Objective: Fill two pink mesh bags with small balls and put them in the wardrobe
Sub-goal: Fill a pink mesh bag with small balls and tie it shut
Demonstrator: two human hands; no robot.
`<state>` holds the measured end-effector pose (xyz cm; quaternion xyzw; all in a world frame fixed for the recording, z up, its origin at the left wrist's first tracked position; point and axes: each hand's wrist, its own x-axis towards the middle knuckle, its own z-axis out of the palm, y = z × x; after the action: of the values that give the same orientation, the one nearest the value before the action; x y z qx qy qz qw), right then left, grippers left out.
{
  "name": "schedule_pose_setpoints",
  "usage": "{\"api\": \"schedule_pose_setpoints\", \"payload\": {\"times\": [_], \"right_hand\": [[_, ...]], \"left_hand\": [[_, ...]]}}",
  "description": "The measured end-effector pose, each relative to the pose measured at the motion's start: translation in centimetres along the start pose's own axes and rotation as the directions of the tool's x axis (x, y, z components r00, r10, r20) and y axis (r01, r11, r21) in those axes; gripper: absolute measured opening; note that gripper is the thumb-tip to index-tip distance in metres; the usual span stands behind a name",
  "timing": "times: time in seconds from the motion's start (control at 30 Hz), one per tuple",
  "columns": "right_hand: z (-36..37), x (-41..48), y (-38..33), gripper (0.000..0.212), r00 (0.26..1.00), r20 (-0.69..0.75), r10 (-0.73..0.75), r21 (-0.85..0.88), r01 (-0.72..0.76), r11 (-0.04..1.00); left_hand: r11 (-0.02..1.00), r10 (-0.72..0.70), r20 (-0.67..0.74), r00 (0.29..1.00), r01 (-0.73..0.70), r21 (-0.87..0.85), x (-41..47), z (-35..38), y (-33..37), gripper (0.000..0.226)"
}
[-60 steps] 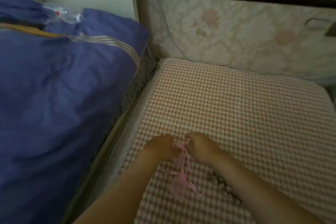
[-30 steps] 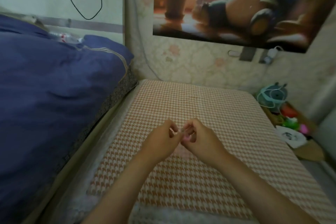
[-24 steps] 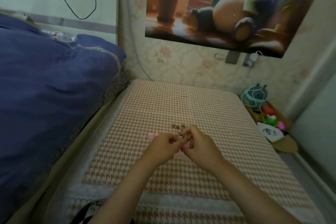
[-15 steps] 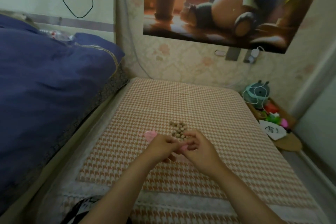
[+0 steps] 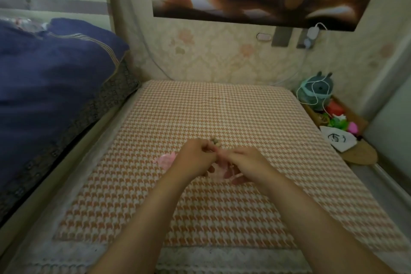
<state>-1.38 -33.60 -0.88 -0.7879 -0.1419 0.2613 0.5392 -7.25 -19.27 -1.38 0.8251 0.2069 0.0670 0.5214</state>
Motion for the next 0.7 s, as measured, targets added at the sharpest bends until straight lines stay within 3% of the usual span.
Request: {"api": "schedule_pose_setpoints", "payload": {"times": [0.27,0.37,0.5,0.7], "right_hand": [[1.7,1.6,0.3,0.016,0.991,-0.109,0.074,-0.013,-0.076,0.997],[1.9,2.3,1.3,0.014,0.99,-0.13,-0.062,-0.162,0.041,0.986],[1.7,2.7,1.4,0.017,0.967,-0.05,-0.251,-0.367,0.216,0.905],[1.5,3.5,0.5,0.012,0.957,0.017,-0.289,-0.384,0.273,0.882]], "left_hand": [[0.967,0.161,-0.037,0.986,-0.15,0.205,0.5,0.0,-2.1,0.014],[0.956,0.173,-0.084,0.981,-0.147,0.255,0.9,0.1,-2.4,0.008],[0.956,0.146,-0.08,0.986,-0.119,0.269,1.4,-0.5,-2.9,0.01],[0.967,0.147,-0.112,0.983,-0.119,0.225,1.3,-1.9,-2.9,0.01]]}}
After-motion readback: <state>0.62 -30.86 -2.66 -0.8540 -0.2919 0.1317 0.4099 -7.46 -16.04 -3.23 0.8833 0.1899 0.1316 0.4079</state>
